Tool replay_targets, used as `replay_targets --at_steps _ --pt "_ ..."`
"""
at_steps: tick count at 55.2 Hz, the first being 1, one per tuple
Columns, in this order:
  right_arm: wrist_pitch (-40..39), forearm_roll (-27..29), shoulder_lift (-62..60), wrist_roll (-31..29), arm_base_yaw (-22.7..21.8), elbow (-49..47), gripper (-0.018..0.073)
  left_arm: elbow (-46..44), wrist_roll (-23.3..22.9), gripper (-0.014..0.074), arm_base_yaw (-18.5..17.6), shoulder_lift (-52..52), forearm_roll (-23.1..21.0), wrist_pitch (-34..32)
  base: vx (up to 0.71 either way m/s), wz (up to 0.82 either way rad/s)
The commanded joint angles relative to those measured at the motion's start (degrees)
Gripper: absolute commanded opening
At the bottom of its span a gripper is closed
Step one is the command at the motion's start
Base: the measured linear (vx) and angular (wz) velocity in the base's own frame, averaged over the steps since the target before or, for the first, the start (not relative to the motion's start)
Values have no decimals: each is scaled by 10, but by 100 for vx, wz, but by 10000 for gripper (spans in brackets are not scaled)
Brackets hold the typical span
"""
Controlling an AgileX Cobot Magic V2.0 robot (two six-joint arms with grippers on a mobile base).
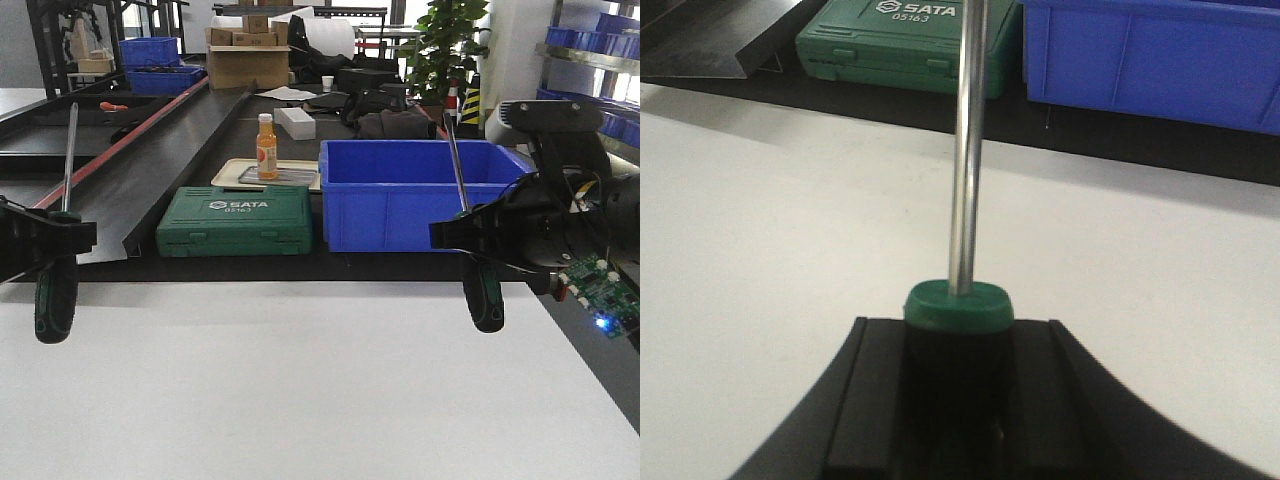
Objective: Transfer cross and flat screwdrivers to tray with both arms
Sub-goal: 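Hold both screwdrivers while the base turns away from the table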
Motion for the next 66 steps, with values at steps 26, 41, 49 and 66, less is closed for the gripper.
replay_targets --at_steps 26,41,49,66 --pt "-51 -1 -22 -1 -1 -23 -8 -20 0 0 -3 -18 -14 -41 -26 -29" --pt "-51 -2 -22 -1 -1 -23 -8 -20 0 0 -3 -18 -14 -40 -17 -67" --pt "-51 -2 -22 -1 -1 -23 -8 -20 0 0 -3 -18 -14 -40 -12 -78" --pt "-51 -2 -22 -1 -1 -23 -8 -20 0 0 -3 -18 -14 -35 -8 -81"
